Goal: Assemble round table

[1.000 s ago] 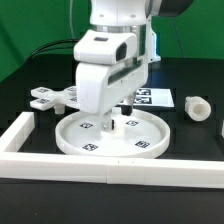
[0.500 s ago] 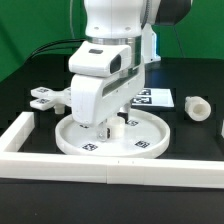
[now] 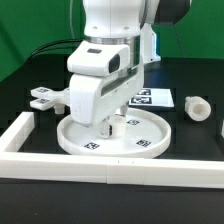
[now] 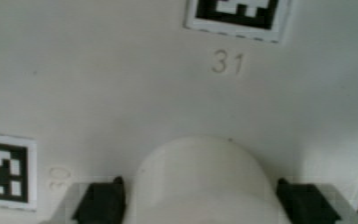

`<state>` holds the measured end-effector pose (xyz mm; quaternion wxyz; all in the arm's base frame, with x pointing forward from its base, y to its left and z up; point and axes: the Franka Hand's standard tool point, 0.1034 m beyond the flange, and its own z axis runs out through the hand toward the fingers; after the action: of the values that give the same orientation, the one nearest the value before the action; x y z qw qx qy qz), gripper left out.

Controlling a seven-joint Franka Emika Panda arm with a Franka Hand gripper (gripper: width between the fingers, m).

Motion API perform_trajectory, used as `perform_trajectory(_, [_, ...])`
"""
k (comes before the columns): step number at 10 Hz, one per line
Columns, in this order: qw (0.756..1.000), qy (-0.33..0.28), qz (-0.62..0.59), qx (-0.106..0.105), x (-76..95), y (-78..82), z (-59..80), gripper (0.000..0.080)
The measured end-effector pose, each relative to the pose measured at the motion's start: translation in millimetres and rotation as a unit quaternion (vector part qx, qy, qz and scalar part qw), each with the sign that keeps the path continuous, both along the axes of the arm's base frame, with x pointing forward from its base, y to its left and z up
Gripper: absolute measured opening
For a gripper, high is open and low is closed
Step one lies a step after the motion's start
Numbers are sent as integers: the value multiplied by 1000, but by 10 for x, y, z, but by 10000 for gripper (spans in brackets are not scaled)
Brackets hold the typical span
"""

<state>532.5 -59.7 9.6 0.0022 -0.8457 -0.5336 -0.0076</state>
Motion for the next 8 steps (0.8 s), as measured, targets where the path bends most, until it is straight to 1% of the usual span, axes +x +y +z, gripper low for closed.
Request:
perform_trajectory(2, [1000,-1,7,0,8,11,1,406])
perform_trajectory(3, [1000,-2,19,3,57,92,0,406])
perform_trajectory(6, [999,-11,44,11,239,464,4,407])
perform_trajectory(8, [999,-12,51,14,303,616,6,407])
